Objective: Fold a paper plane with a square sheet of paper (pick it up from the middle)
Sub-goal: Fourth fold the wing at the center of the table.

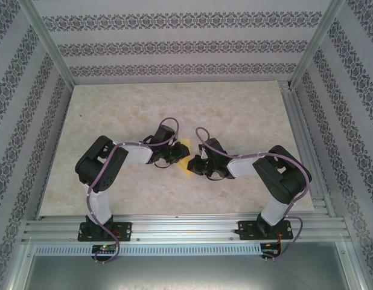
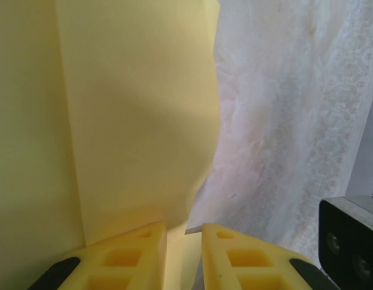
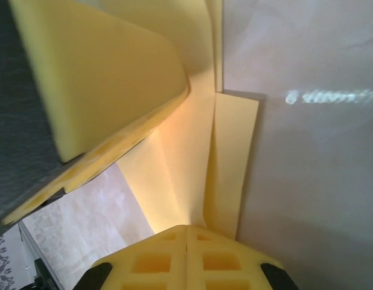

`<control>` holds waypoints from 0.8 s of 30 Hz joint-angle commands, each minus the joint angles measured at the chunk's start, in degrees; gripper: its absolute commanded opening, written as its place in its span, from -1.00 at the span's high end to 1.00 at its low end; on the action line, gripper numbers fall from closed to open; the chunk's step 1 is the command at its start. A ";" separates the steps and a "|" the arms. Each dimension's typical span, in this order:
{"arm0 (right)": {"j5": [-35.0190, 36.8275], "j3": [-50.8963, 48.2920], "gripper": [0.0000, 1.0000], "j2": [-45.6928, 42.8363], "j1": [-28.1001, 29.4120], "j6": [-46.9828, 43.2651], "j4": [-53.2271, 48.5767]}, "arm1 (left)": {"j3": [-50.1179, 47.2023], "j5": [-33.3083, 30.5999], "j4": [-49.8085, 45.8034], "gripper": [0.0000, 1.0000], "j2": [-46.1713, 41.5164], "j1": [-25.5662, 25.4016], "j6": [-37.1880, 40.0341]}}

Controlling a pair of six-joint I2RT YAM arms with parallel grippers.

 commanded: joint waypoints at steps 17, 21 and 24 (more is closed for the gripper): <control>-3.84 -0.31 0.91 -4.81 0.30 0.01 -0.60 | 0.17 0.38 -0.24 0.52 1.77 0.53 1.44; -4.05 -1.42 0.91 -2.43 0.50 1.19 1.36 | 0.52 0.53 -0.05 0.52 1.92 0.50 1.17; -2.78 -1.68 0.91 -1.48 0.69 0.83 -0.12 | 0.65 0.68 -0.40 0.51 1.86 0.53 1.41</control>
